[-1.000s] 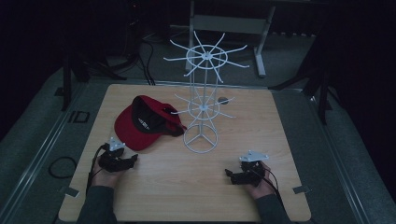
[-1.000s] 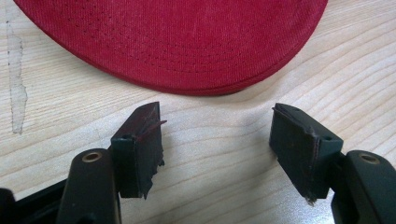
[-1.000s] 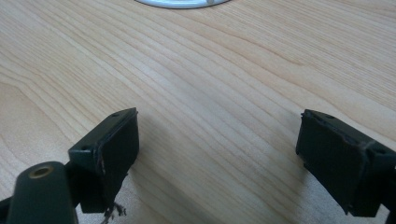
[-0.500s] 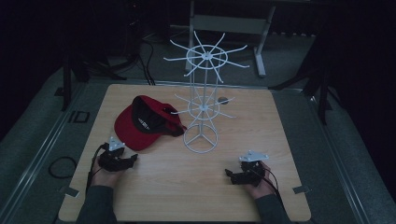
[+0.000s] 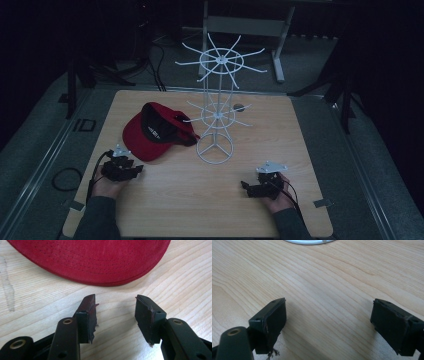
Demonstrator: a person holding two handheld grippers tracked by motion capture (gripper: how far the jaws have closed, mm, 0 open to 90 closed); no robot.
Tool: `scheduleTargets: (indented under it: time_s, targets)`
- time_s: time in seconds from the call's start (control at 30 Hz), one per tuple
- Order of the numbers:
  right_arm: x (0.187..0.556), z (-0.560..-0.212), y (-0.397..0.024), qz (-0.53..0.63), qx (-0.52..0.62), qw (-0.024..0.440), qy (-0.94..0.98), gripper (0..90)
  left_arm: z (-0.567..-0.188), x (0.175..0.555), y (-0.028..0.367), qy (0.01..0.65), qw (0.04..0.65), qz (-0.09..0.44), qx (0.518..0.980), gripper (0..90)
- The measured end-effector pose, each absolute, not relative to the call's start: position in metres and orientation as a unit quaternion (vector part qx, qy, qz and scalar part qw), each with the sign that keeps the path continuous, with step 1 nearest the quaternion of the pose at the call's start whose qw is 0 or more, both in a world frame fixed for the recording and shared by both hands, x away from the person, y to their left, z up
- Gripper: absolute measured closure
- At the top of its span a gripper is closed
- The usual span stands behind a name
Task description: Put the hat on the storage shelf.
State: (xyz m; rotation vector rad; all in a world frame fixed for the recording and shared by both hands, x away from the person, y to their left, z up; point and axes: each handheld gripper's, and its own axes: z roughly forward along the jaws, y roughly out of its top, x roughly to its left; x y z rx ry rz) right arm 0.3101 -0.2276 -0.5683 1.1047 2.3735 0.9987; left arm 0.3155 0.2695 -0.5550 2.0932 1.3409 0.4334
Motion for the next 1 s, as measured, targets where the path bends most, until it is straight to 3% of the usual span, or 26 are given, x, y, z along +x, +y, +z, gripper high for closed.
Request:
scheduleTargets:
  time_s: [0.27,0.6,0.83,0.87,1.0]
  targets:
    - [0.31,-0.568,-0.227,0.352,0.389,0.169,0.835,13.1,-0.526,0.323,0.281,0.498,0.318,0.179,0.787,47.4]
    - [0.31,-0.568,-0.227,0.352,0.39,0.168,0.834,13.1,-0.504,0.355,0.289,0.521,0.322,0.197,0.765,48.8]
    - [0.31,-0.568,-0.227,0.352,0.389,0.169,0.835,13.1,-0.495,0.376,0.295,0.537,0.312,0.221,0.752,52.1]
    - [0.31,-0.568,-0.227,0.352,0.389,0.169,0.834,13.1,-0.494,0.381,0.296,0.54,0.311,0.23,0.747,57.9]
    - [0.31,-0.568,-0.228,0.352,0.389,0.169,0.835,13.1,-0.492,0.388,0.297,0.548,0.313,0.245,0.736,64.5]
